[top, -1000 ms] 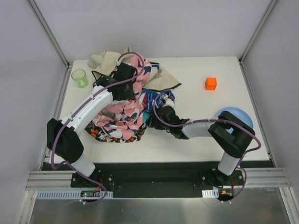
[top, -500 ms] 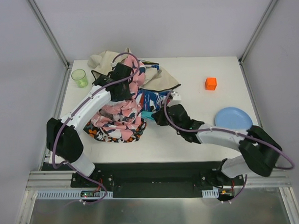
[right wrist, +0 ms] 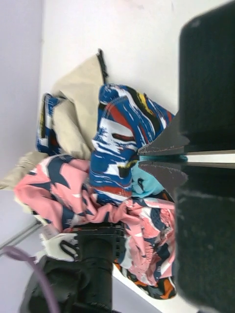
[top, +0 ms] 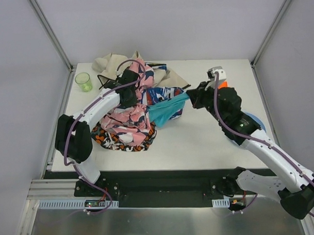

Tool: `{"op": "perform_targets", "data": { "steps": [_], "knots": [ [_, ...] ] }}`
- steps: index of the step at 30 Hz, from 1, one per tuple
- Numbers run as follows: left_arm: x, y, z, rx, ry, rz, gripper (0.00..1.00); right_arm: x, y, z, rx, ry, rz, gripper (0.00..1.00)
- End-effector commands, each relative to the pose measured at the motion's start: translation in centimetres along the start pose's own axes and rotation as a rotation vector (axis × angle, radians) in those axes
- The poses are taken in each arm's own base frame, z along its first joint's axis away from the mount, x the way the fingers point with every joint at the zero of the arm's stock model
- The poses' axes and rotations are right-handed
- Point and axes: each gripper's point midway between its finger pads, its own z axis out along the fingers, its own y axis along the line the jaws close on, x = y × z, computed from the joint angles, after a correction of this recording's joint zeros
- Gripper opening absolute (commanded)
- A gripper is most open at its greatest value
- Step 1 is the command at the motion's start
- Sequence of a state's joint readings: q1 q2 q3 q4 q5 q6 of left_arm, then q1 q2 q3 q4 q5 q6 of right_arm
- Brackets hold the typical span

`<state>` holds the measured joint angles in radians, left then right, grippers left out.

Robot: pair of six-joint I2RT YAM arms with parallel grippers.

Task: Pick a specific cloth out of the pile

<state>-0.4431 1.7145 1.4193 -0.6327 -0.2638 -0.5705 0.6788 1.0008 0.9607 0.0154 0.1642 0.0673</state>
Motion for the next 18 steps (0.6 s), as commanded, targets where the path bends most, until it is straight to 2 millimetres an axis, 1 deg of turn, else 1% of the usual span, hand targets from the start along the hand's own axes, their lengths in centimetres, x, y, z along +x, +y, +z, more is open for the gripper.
{"op": "perform_targets", "data": {
  "steps": [1,3,6,8,10,13,18],
  "knots": [
    [1.6,4.2,2.3,-0.171,0.041,-0.006,0.0,-16.4,0.6,-6.9,0.018,-0.396,-0.124,0.01],
    [1.9,4.4,2.4,-0.174,0.05,-0.014,0.0,-18.5,0.1,-7.9,0.059,-0.398,-0.173,0.01],
    [2.4,4.7,2.5,-0.182,0.058,-0.027,0.0,-20.7,-1.0,-8.7,0.136,-0.406,-0.233,0.01],
    [2.7,4.9,2.6,-0.189,0.062,-0.026,0.0,-22.5,-1.9,-9.5,0.195,-0.426,-0.259,0.01],
    [3.0,5.1,2.7,-0.196,0.07,-0.022,0.0,-24.9,-2.5,-10.5,0.246,-0.46,-0.279,0.01],
    [3.2,5.1,2.9,-0.197,0.078,-0.023,0.0,-27.8,-3.0,-11.8,0.292,-0.486,-0.306,0.01],
    [3.9,5.5,3.4,-0.216,0.092,-0.023,0.0,-31.4,-3.7,-13.7,0.364,-0.545,-0.347,0.01]
  ]
}}
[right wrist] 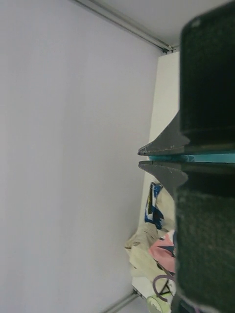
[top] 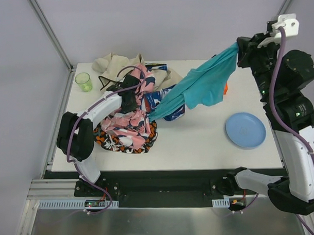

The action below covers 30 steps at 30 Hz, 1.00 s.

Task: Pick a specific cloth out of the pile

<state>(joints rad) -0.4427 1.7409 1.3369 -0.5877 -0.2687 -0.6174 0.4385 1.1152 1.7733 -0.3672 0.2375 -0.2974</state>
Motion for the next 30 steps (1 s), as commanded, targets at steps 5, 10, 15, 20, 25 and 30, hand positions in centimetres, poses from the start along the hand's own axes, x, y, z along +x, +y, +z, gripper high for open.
{"op": "perform_targets", "data": {
  "steps": [5,10,15,20,25,30],
  "knots": [
    [1.7,4.5,1.4,-0.17,0.062,0.001,0.0,-10.1,-4.9,-1.5,0.191,-0.229,-0.09,0.01],
    [1.9,4.5,1.4,-0.168,0.063,-0.021,0.0,-14.9,-6.2,-3.0,0.253,-0.331,-0.118,0.0],
    [2.1,4.8,1.5,-0.178,0.062,-0.02,0.0,-17.0,-6.5,-3.6,0.271,-0.39,-0.135,0.0],
    [2.8,5.0,2.0,-0.191,0.084,-0.026,0.0,-19.9,-7.6,-5.3,0.333,-0.472,-0.178,0.01],
    [2.9,4.9,1.9,-0.182,0.088,-0.028,0.0,-22.0,-8.6,-7.3,0.388,-0.546,-0.194,0.0],
    [2.4,4.2,1.3,-0.148,0.082,-0.035,0.0,-21.5,-7.3,-6.7,0.309,-0.544,-0.2,0.0]
  ]
}}
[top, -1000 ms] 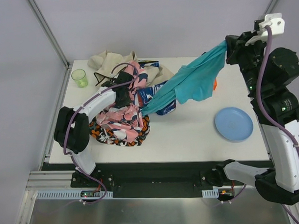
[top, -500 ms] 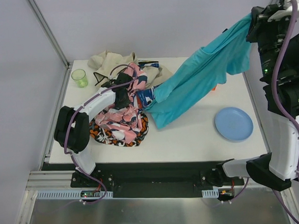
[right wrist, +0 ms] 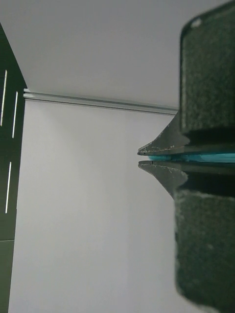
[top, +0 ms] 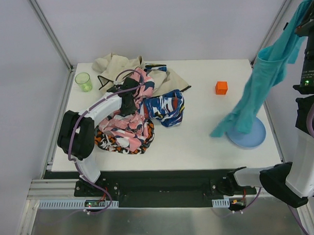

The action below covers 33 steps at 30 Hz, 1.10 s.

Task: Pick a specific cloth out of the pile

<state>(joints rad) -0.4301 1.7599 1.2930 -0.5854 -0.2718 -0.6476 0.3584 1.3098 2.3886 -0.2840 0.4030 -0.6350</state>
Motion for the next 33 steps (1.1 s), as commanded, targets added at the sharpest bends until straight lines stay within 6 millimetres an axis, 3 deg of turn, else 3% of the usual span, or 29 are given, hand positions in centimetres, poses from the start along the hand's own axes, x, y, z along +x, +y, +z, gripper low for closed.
{"op": "perform_targets", "data": {
  "steps": [1,7,8,11,12,15,17,20,24,29,33],
  "knots": [
    [0.7,2.8,-0.1,-0.095,0.036,-0.01,0.0,-2.6,-0.2,-0.4,-0.023,-0.099,0.024,0.01],
    [-0.2,1.6,-2.0,-0.015,0.017,-0.018,0.0,-2.4,2.9,-1.0,-0.184,-0.088,0.101,0.01],
    [-0.4,1.4,-2.4,-0.001,0.01,-0.017,0.04,-2.6,3.2,-1.1,-0.206,-0.092,0.114,0.01],
    [-1.0,0.7,-4.0,0.047,-0.018,-0.011,0.31,-3.2,4.1,-1.4,-0.255,-0.107,0.161,0.01],
    [-1.2,0.5,-4.6,0.062,-0.03,-0.007,0.45,-3.2,4.3,-1.4,-0.263,-0.108,0.171,0.01],
    [-1.9,-0.5,-6.8,0.125,-0.071,0.011,0.74,-3.0,4.3,-1.4,-0.261,-0.102,0.174,0.01],
    [-2.1,-1.2,-8.6,0.185,-0.09,0.036,0.99,-3.0,4.2,-1.3,-0.253,-0.105,0.174,0.0],
    [-2.6,-1.9,-11.7,0.265,-0.139,0.046,0.99,-2.6,4.5,-1.3,-0.26,-0.092,0.187,0.0],
    [-3.3,-1.7,-14.5,0.318,-0.206,0.033,0.99,0.3,5.7,-1.8,-0.289,-0.022,0.201,0.0],
    [-3.3,-1.0,-15.6,0.328,-0.234,0.032,0.99,3.2,6.5,-3.8,-0.318,0.028,0.224,0.01],
    [-2.7,-0.7,-15.3,0.324,-0.224,0.028,0.99,3.8,5.1,-4.0,-0.257,0.037,0.194,0.01]
  ]
}}
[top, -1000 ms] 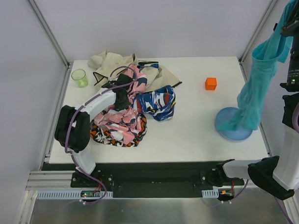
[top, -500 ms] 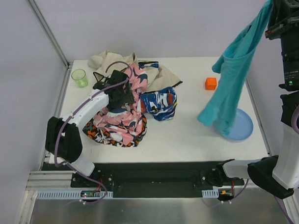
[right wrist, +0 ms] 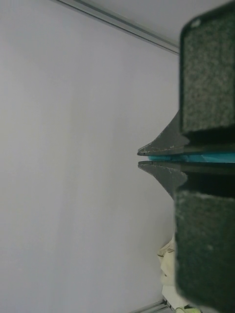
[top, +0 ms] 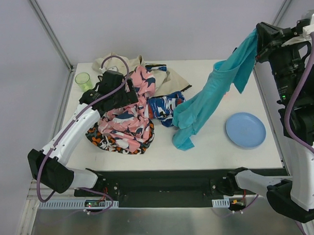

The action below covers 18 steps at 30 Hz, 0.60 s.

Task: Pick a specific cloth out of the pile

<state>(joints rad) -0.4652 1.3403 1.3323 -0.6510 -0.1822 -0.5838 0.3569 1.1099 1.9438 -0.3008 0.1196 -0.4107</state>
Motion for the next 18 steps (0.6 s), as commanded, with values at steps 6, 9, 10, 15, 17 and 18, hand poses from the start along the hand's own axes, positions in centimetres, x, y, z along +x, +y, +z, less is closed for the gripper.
{"op": "perform_targets", "data": {
  "steps": [6,9,10,15,17,18],
  "knots": [
    [1.2,0.4,-0.1,-0.005,0.034,0.007,0.99,-3.9,-1.0,-1.6,0.035,-0.125,0.024,0.01],
    [1.3,0.4,0.1,-0.011,0.039,0.003,0.99,-3.4,-0.7,-1.5,0.019,-0.109,0.026,0.01],
    [1.4,0.4,0.3,-0.015,0.045,0.003,0.99,-3.0,-0.3,-1.5,0.002,-0.099,0.033,0.01],
    [1.9,0.3,0.9,-0.016,0.069,-0.007,0.99,1.4,1.4,-1.8,-0.057,-0.009,0.096,0.01],
    [1.9,0.3,0.9,-0.018,0.069,-0.009,0.99,4.1,1.8,-2.1,-0.057,0.037,0.138,0.01],
    [1.9,0.4,1.0,-0.021,0.069,-0.012,0.99,5.8,2.2,-2.3,-0.061,0.07,0.162,0.01]
  ]
}}
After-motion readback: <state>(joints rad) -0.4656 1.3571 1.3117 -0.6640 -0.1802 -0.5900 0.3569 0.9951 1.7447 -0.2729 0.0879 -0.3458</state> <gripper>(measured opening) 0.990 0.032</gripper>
